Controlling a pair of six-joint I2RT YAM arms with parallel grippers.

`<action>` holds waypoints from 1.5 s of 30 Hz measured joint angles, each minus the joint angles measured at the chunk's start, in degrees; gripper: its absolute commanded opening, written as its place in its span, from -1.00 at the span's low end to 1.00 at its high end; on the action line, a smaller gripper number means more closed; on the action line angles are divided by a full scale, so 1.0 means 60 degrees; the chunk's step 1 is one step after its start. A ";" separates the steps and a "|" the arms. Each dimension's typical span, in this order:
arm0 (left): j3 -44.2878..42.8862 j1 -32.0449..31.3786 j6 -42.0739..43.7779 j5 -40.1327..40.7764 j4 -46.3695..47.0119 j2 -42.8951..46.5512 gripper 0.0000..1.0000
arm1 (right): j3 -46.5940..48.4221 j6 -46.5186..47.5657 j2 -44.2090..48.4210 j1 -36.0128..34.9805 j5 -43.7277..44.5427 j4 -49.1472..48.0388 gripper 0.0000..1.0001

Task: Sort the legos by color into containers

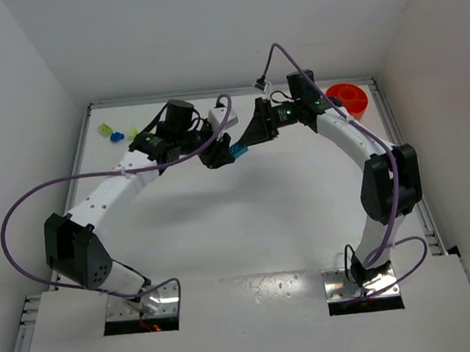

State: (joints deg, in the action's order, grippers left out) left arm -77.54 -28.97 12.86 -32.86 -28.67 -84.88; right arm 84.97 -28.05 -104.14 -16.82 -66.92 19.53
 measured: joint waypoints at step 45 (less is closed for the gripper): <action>0.0022 0.0969 0.0947 -0.0834 -0.0532 0.0222 0.73 | 0.7522 0.8123 -0.2455 0.4798 0.8164 0.7231 -1.00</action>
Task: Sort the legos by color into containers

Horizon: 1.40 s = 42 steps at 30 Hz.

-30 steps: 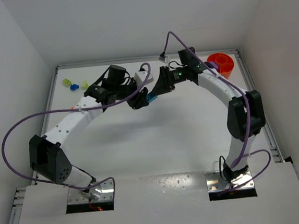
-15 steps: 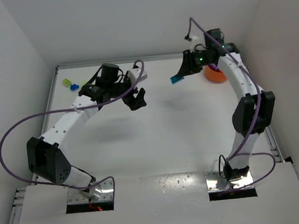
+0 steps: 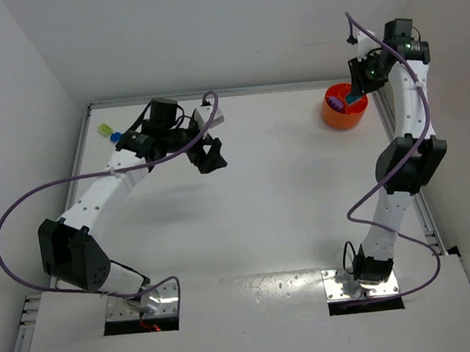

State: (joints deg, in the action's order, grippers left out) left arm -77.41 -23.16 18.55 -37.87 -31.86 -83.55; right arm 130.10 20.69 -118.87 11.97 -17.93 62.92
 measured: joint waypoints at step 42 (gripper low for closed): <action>0.0073 0.0277 -0.0463 0.0029 0.0328 -0.0240 0.76 | 0.0699 -0.1712 -0.2280 0.0546 0.1115 -0.1031 -1.00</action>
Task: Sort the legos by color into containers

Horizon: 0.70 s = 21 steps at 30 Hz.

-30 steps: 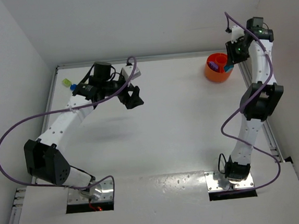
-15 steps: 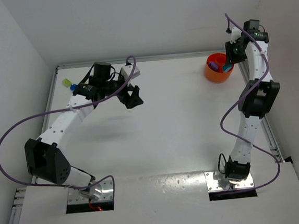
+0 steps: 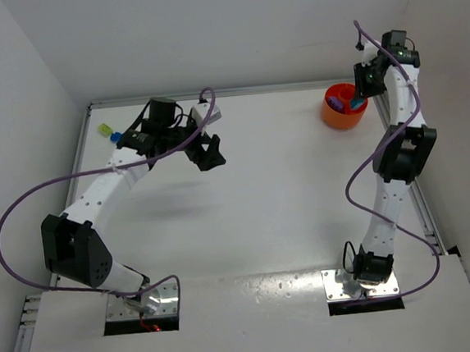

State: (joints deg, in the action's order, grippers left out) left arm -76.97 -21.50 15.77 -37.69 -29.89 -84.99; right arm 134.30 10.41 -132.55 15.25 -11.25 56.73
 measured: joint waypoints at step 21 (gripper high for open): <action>0.0000 0.0073 -0.0299 0.0113 0.0175 -0.0084 0.82 | 0.0204 -0.0029 -0.0266 0.0000 0.0106 -0.0029 -0.06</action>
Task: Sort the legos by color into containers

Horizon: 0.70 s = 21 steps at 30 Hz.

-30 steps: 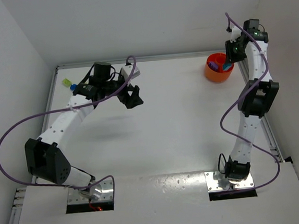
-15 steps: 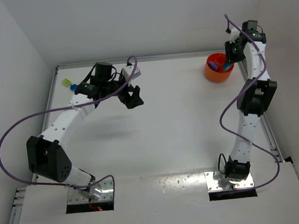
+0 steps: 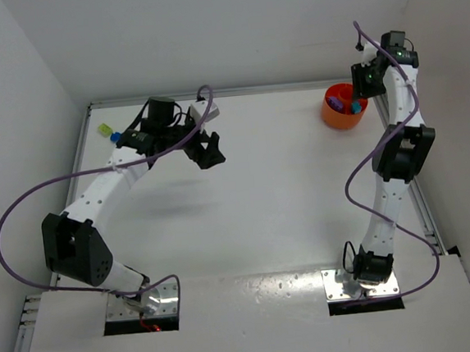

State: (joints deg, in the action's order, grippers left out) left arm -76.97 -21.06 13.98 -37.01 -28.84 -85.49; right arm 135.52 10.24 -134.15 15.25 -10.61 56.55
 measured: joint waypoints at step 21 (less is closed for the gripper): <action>0.0790 0.3592 -0.1184 0.1319 0.0943 0.0073 0.99 | -0.1326 -0.0419 0.1920 -0.0106 -0.1759 0.0211 0.08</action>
State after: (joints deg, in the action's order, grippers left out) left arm -72.23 0.49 6.87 -29.10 -23.18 -85.06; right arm 127.57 7.73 -122.63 14.61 -21.17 57.82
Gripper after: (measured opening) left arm 0.995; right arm 0.537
